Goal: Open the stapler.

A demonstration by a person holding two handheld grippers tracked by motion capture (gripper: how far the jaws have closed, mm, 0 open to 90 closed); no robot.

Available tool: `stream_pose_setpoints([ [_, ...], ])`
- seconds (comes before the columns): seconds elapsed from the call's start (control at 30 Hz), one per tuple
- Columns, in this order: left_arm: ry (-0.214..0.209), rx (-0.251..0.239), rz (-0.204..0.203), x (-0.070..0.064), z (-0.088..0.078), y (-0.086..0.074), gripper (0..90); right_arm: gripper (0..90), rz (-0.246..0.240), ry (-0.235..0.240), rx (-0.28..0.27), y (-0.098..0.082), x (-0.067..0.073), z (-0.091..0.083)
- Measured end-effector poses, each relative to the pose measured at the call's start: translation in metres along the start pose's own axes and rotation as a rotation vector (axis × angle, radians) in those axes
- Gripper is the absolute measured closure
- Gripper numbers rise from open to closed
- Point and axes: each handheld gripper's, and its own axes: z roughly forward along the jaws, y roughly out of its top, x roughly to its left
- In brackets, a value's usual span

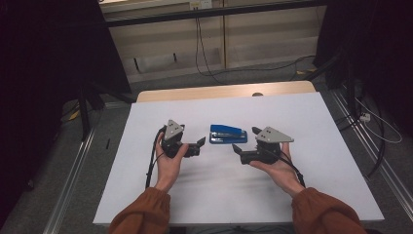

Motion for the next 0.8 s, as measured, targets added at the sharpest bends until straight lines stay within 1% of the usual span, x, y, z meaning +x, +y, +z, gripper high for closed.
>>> stream_pose_setpoints([
  [0.13, -0.005, 0.009, 0.002, 0.004, 0.008, 0.005, 6.3, 7.4, -0.003, -0.003, -0.001, 0.001, 0.000, 0.008],
  [0.2, -0.008, -0.005, -0.007, 0.006, 0.012, 0.007, 6.3, 7.4, -0.006, -0.002, 0.001, 0.003, 0.000, 0.010],
  [0.27, -0.007, -0.002, -0.001, 0.007, 0.014, 0.008, 6.3, 7.4, -0.007, -0.006, 0.001, 0.004, 0.000, 0.011],
  [0.3, -0.007, -0.008, 0.004, 0.007, 0.018, 0.010, 6.4, 7.6, -0.004, -0.007, 0.002, 0.006, -0.001, 0.014],
  [0.37, -0.015, -0.004, 0.008, 0.008, 0.022, 0.013, 6.4, 8.5, -0.004, -0.012, -0.008, 0.008, -0.002, 0.016],
  [0.47, -0.019, -0.007, 0.002, 0.010, 0.026, 0.016, 6.5, 8.8, -0.003, -0.016, -0.012, 0.008, -0.003, 0.018],
  [0.53, -0.015, -0.007, -0.004, 0.014, 0.032, 0.020, 6.5, 8.8, -0.005, -0.015, 0.002, 0.008, -0.003, 0.023],
  [0.67, -0.010, -0.013, -0.005, 0.019, 0.040, 0.023, 6.6, 9.4, -0.007, -0.013, 0.007, 0.010, -0.002, 0.029],
  [0.73, -0.006, -0.023, -0.011, 0.020, 0.041, 0.023, 6.5, 9.7, -0.001, -0.016, 0.005, 0.010, -0.003, 0.032],
  [0.77, -0.016, -0.029, -0.025, 0.022, 0.042, 0.021, 6.4, 10.2, 0.004, -0.014, 0.004, 0.011, -0.003, 0.034],
  [0.8, -0.016, -0.029, -0.025, 0.022, 0.042, 0.021, 6.4, 10.2, 0.004, -0.014, 0.004, 0.011, -0.003, 0.034],
])
